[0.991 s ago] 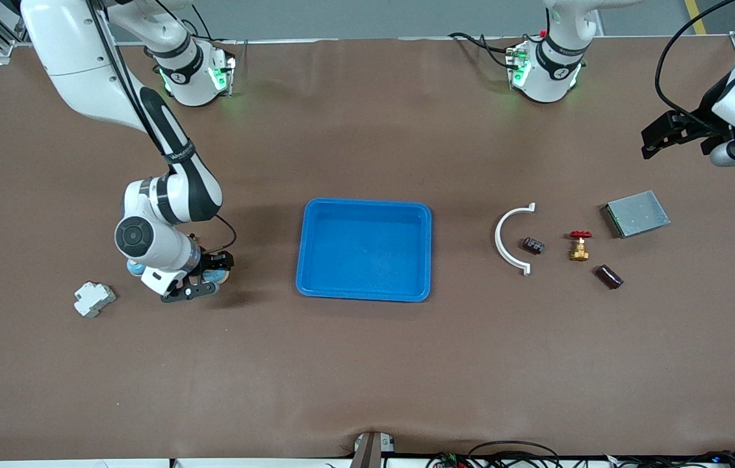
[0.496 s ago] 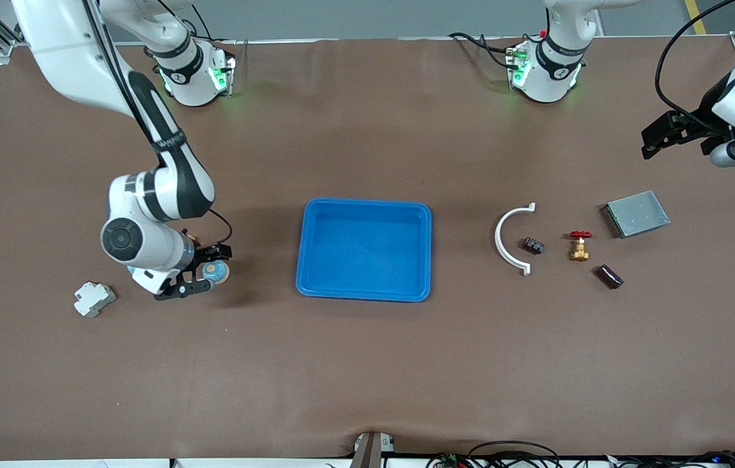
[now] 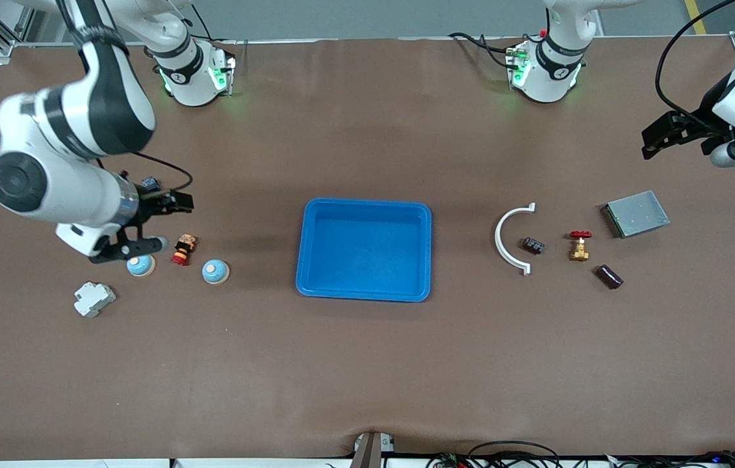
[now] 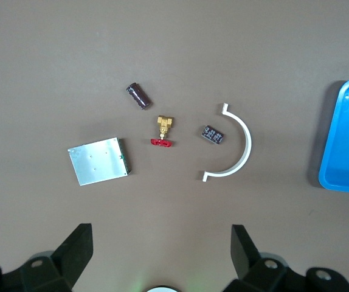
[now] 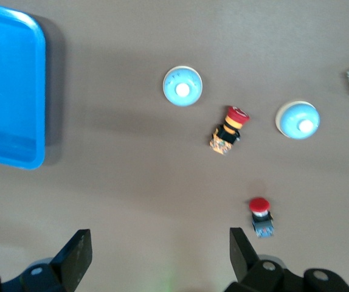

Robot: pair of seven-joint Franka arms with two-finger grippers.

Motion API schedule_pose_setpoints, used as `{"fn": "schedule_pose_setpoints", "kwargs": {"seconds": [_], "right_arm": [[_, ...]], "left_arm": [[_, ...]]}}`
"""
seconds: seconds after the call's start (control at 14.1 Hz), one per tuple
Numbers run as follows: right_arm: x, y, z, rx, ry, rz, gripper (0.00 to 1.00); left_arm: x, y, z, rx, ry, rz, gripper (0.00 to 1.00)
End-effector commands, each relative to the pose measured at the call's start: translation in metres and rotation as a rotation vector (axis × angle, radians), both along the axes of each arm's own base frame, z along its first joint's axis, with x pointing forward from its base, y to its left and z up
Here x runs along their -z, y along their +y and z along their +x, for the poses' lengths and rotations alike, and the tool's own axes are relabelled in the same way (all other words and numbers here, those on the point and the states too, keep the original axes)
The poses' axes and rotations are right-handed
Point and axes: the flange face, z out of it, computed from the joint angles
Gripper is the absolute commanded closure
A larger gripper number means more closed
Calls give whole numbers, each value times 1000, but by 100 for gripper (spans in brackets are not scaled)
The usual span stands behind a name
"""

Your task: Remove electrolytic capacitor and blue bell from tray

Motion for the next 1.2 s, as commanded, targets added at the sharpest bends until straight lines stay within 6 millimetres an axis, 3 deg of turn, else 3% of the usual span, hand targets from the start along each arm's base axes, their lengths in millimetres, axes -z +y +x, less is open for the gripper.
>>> {"fn": "schedule_pose_setpoints", "kwargs": {"seconds": [0.0,0.14,0.28,0.57,0.78,0.99,1.13], "right_arm": [[-39,-15,-12,24,-3,-5,0],[-73,-34,-7,45,-14,-2,0],[-82,-50,-8,71,-29,0,0],[-100,-101,-7,163,-93,8,0],[-125,-145,-16,245,-142,15,0],[-143,-165,-17,268,-219,-40,0],[-159,-152,-28,239,-236,-94,0]], "left_arm": [[-2,2,1,-8,-8,5,0],[-2,0,1,-5,-8,6,0],[-4,-1,1,3,-12,13,0],[0,-2,5,6,-6,12,0],[0,0,6,0,-6,9,0],[0,-1,6,-3,-5,4,0],[0,0,6,-3,-5,4,0]]}}
